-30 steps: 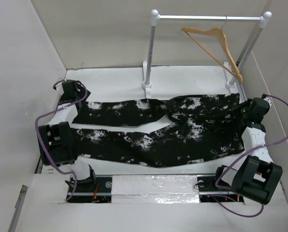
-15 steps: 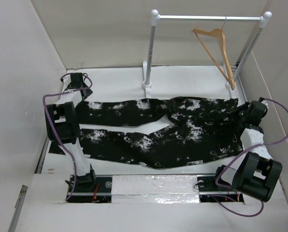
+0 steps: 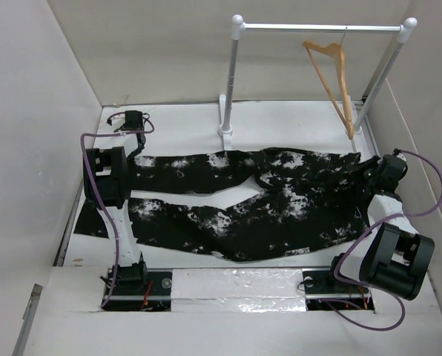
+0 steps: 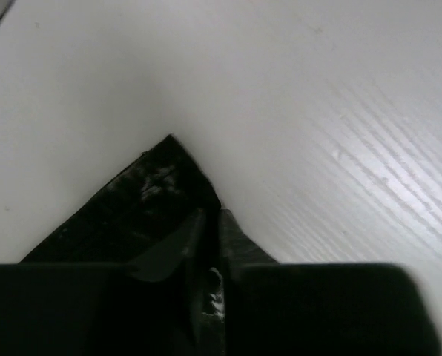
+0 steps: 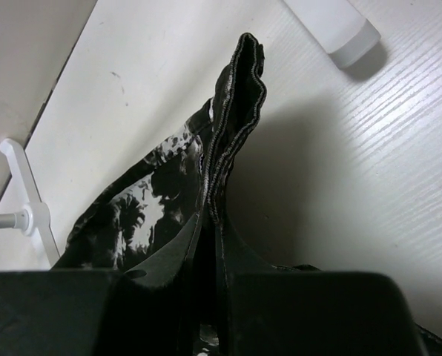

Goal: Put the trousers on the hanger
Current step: Flatten out the trousers at the center of the board.

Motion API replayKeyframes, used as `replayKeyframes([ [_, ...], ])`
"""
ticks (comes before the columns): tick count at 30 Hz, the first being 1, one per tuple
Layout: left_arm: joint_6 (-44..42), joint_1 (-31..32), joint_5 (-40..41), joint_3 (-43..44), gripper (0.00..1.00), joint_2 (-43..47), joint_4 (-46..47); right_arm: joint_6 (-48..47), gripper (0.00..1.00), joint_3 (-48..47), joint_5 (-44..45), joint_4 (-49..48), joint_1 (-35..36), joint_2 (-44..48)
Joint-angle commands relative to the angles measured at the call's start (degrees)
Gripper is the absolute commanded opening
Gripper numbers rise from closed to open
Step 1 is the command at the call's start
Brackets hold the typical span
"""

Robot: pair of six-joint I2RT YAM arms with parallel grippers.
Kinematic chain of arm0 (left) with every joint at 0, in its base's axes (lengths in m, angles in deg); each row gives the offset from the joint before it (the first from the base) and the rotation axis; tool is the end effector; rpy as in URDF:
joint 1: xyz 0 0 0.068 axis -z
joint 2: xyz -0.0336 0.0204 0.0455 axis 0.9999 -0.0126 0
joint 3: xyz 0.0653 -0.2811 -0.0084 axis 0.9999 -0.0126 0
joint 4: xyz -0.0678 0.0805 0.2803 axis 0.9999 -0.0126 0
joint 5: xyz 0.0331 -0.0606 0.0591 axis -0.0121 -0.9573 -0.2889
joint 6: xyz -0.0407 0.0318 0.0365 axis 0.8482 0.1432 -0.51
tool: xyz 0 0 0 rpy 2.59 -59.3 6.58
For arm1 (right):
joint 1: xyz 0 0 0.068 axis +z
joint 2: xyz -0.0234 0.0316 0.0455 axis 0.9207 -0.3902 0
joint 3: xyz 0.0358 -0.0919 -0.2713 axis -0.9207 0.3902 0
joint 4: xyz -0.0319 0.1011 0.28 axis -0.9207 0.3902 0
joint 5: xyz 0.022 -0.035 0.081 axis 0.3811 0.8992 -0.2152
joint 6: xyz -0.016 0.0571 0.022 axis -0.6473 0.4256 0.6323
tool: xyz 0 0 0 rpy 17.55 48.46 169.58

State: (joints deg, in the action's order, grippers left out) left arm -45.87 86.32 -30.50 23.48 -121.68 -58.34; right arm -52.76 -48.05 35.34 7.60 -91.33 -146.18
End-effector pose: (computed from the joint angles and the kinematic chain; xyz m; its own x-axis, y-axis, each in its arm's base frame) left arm 0.5000 0.0481 0.1482 -0.5347 -0.4182 -0.7343 -0.6418 0.7663 0.0309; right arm 0.2785 -0.1126 0.2017 -0.2298 0.7297 -0.6440 0.4150 0.6720 0.6134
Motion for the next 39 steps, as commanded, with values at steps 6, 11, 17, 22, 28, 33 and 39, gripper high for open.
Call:
replayKeyframes([
  [6, 0.85, -2.48, 0.21, -2.00, 0.00, 2.79, -4.75, 1.63, 0.00, 0.07, -3.01, -7.10, -1.02, -0.76],
  [11, 4.63, -4.25, 0.45, -0.96, 0.00, 8.59, -3.43, 2.86, 0.00, -0.54, -3.54, -7.11, -2.86, -1.29],
  [17, 8.14, -5.92, 6.78, 5.37, 0.00, 12.03, -3.86, 8.48, 0.00, -1.60, -1.61, -6.75, -5.50, -0.94],
  [22, 10.26, -8.55, 4.96, 5.82, 0.00, 16.94, 0.42, 8.66, 0.00, -5.11, 1.55, -3.07, -7.17, -0.15],
  [28, 10.07, -9.08, 6.77, 14.15, 0.00, 19.59, -4.11, 10.06, 0.00, -7.92, 6.57, 0.18, -10.15, -0.84],
  [33, 10.69, -9.08, 7.50, 7.42, 0.00, 27.14, 0.52, 10.33, 0.00, -10.82, 6.83, 3.70, -12.44, -1.28],
  [39, 14.55, -11.19, -2.51, 0.90, 0.00, 36.37, 5.71, 11.21, 0.00, -10.48, 2.18, 3.71, -12.97, -2.34],
])
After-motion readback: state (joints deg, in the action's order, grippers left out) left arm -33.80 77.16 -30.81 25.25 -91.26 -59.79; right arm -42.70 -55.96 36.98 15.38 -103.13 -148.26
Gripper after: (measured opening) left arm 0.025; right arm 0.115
